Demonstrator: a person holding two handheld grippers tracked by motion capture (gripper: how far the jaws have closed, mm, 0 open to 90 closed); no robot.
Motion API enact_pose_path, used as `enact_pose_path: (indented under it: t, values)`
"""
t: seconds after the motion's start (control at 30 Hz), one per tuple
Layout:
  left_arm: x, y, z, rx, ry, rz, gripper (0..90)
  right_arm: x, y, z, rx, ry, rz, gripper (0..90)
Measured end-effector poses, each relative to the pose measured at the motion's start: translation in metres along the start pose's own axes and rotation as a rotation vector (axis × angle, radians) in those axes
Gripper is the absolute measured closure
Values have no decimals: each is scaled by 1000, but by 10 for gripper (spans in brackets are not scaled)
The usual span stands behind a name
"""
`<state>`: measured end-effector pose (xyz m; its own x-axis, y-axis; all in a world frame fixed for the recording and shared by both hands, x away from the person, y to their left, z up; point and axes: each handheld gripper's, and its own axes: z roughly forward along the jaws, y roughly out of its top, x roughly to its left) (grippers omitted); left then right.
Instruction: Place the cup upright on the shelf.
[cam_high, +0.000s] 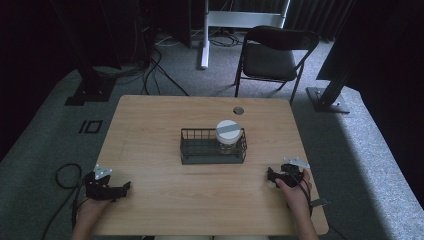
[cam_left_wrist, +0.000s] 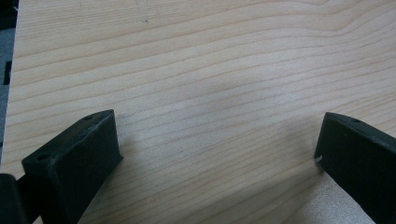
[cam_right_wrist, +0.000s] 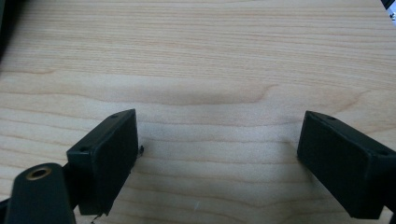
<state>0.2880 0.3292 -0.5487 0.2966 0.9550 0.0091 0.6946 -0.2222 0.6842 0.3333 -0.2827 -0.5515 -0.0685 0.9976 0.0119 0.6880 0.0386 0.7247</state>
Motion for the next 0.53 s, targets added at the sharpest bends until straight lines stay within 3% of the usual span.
enact_pose_path:
  t: [0.53]
  values:
    - [0, 0, 0, 0, 1, 0, 2, 0, 0, 0, 2, 10, -10, 118]
